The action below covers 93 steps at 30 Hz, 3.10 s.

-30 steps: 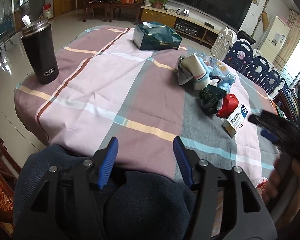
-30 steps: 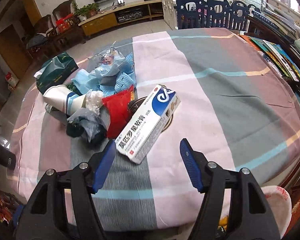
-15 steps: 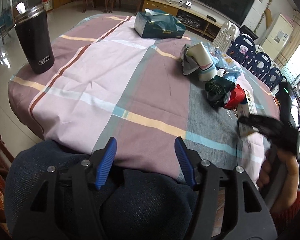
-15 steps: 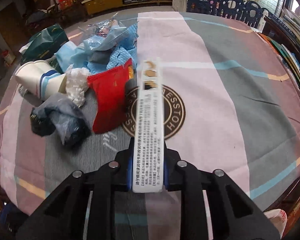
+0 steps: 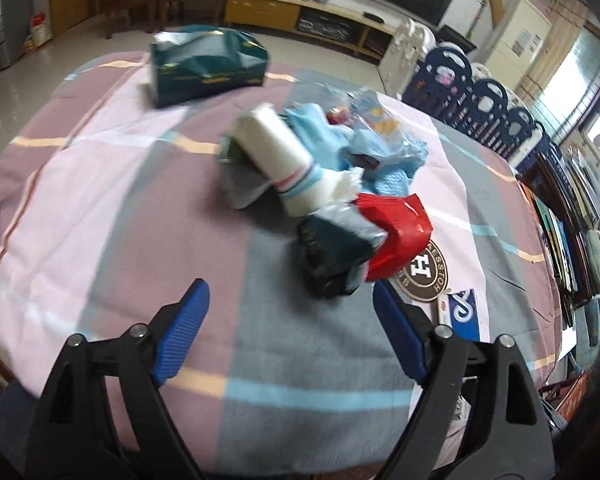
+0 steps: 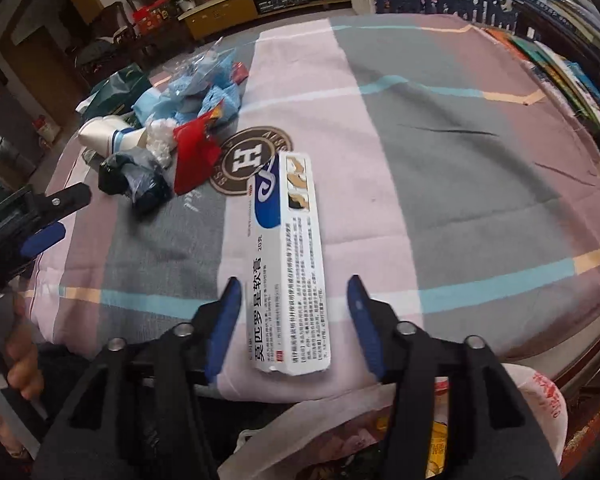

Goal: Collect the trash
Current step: 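Carry the ointment box toward the wastebasket with the right tool while the left tool grasps the dark green bag, then open the right tool over the wastebasket while the left tool drops the dark green bag in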

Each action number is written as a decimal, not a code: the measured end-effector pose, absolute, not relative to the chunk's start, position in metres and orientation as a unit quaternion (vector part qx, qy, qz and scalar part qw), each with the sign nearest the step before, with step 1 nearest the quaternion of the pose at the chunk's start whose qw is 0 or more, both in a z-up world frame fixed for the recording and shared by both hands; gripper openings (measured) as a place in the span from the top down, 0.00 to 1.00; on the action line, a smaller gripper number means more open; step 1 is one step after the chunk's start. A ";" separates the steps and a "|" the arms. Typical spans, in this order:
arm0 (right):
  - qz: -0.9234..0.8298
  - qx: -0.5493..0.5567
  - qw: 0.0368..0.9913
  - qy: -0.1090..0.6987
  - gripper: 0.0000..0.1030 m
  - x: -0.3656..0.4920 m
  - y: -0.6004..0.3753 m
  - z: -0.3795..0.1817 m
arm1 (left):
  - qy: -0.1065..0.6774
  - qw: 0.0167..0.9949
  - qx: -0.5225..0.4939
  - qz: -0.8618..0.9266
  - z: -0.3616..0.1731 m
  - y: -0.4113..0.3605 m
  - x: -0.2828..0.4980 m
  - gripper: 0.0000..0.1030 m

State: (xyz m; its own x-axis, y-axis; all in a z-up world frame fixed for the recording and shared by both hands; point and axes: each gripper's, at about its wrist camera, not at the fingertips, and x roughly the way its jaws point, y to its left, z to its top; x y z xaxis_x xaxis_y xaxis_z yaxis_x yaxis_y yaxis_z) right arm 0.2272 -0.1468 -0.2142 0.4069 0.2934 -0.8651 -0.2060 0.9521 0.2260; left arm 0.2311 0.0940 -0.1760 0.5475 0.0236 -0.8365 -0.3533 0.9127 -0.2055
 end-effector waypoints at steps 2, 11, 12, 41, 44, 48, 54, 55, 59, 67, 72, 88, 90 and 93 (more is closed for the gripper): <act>0.132 0.031 0.848 0.512 0.35 0.228 -0.153 -0.209 | 0.477 0.858 -0.165 0.097 -0.186 0.084 0.252 0.18; 0.137 -0.024 0.843 0.520 0.35 0.228 -0.131 -0.227 | 0.481 0.861 -0.141 0.086 -0.214 0.079 0.279 0.55; 0.137 -0.026 0.842 0.522 0.35 0.230 -0.126 -0.230 | 0.479 0.861 -0.147 0.084 -0.215 0.081 0.276 0.56; 0.123 -0.007 0.878 0.462 0.62 0.122 -0.180 -0.139 | 0.415 0.898 -0.128 0.070 -0.120 0.036 0.093 0.58; 0.102 -0.016 0.876 0.470 0.62 0.110 -0.199 -0.138 | 0.414 0.903 -0.110 0.045 -0.116 0.014 0.081 0.58; 0.073 -0.015 0.869 0.490 0.62 0.096 -0.227 -0.144 | 0.411 0.907 -0.089 0.014 -0.112 -0.010 0.070 0.58; 0.054 -0.015 0.852 0.521 0.62 0.078 -0.240 -0.164 | 0.403 0.912 -0.079 -0.005 -0.105 -0.021 0.062 0.58; 0.056 -0.015 0.848 0.527 0.62 0.076 -0.239 -0.168 | 0.403 0.912 -0.081 -0.005 -0.105 -0.021 0.062 0.58; 0.054 -0.017 0.837 0.544 0.62 0.071 -0.236 -0.183 | 0.404 0.911 -0.081 -0.006 -0.104 -0.021 0.062 0.58; 0.058 -0.011 0.829 0.556 0.62 0.073 -0.231 -0.194 | 0.413 0.907 -0.084 -0.006 -0.109 -0.018 0.064 0.57; 0.060 -0.002 0.818 0.572 0.58 0.072 -0.233 -0.204 | 0.418 0.904 -0.083 -0.010 -0.112 -0.019 0.065 0.57; -0.018 0.147 0.877 0.458 0.37 0.074 -0.305 -0.140 | 0.469 0.873 -0.041 -0.128 -0.137 -0.073 0.076 0.57; -0.028 0.154 0.883 0.443 0.36 0.074 -0.313 -0.133 | 0.487 0.856 -0.009 -0.172 -0.147 -0.099 0.074 0.56; -0.039 0.159 0.887 0.432 0.36 0.075 -0.321 -0.126 | 0.495 0.835 0.054 -0.234 -0.159 -0.139 0.064 0.53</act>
State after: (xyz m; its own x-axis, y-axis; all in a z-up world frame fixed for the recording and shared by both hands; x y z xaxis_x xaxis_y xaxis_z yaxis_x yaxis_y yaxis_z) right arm 0.0747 -0.3212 -0.1260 0.6245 0.0686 -0.7780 0.2061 0.9464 0.2488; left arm 0.0637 -0.1387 -0.1591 0.4008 -0.3377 -0.8516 0.4451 0.8843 -0.1412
